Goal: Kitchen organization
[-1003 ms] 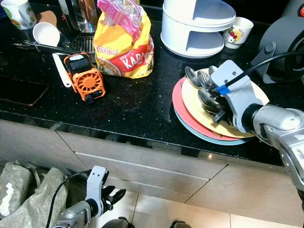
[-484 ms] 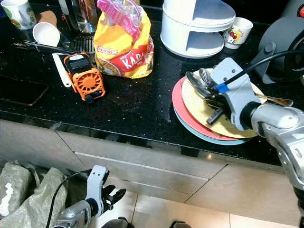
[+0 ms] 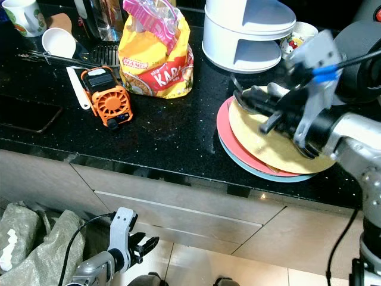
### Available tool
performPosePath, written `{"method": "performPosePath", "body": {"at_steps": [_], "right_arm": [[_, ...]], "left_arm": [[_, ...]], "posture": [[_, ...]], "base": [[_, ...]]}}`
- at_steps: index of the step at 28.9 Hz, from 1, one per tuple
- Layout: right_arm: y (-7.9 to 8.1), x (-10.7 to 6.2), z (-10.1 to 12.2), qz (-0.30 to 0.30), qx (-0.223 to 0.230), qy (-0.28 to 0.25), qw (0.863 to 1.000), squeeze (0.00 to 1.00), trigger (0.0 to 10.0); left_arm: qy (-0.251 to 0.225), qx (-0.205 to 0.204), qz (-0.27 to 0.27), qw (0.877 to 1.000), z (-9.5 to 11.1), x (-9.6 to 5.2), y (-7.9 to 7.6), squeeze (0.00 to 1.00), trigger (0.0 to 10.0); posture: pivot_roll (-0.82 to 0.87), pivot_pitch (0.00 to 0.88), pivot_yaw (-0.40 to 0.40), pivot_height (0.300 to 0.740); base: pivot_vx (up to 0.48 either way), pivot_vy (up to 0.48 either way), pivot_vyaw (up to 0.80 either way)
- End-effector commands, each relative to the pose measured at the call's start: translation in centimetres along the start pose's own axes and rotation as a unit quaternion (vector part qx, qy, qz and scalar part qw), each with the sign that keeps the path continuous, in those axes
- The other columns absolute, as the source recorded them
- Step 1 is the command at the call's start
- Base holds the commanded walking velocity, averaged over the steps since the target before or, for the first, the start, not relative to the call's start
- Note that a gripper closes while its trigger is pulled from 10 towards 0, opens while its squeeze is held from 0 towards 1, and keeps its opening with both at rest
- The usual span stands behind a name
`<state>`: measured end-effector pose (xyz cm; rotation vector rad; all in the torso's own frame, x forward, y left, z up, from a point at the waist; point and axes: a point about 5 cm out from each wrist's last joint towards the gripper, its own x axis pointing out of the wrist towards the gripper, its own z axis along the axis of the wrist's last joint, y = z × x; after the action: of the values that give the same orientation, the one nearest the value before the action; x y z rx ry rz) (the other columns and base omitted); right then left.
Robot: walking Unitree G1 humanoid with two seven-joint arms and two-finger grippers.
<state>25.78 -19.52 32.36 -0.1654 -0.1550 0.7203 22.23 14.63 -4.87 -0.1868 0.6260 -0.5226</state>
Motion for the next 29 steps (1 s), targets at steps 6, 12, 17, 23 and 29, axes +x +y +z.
{"method": "performPosePath", "body": {"at_steps": [6, 12, 17, 23, 29], "right_arm": [[-1.7, -0.8, 2.1, -0.042, 0.098, -0.181, 0.978, 0.0, 0.0], [-2.6, -1.7, 3.1, -0.045, 0.164, -0.29, 0.942, 0.0, 0.0], [-2.7, -1.7, 3.0, -0.045, 0.184, -0.311, 0.931, 0.0, 0.0], [-2.7, -2.0, 2.6, -0.032, 0.192, -0.308, 0.931, 0.0, 0.0], [-2.7, -2.3, 2.0, -0.029, 0.193, -0.296, 0.935, 0.0, 0.0]], "left_arm": [[-0.019, -0.007, -0.049, 0.999, 0.6, 0.7, -1.2, 0.0, 10.0], [-0.05, -0.007, -0.096, 0.994, 2.3, 1.3, -1.9, 0.0, 10.0], [-0.087, -0.01, -0.146, 0.985, 3.9, 1.7, -2.7, 0.0, 10.0], [-0.126, 0.001, -0.264, 0.956, 6.0, 1.6, -4.7, 0.0, 10.0], [-0.071, 0.032, -0.38, 0.922, 5.2, -0.7, -5.5, 0.0, 10.0]], "posture": [[0.03, 0.131, -0.014, 0.74], [0.03, 0.131, -0.01, 0.74], [0.03, 0.131, -0.007, 0.74], [0.04, 0.13, -0.01, 0.74], [0.04, 0.125, -0.013, 0.74]], "base": [[0.0, 0.0, 0.0], [0.0, 0.0, 0.0], [0.0, 0.0, 0.0], [0.0, 0.0, 0.0], [0.0, 0.0, 0.0]]}}
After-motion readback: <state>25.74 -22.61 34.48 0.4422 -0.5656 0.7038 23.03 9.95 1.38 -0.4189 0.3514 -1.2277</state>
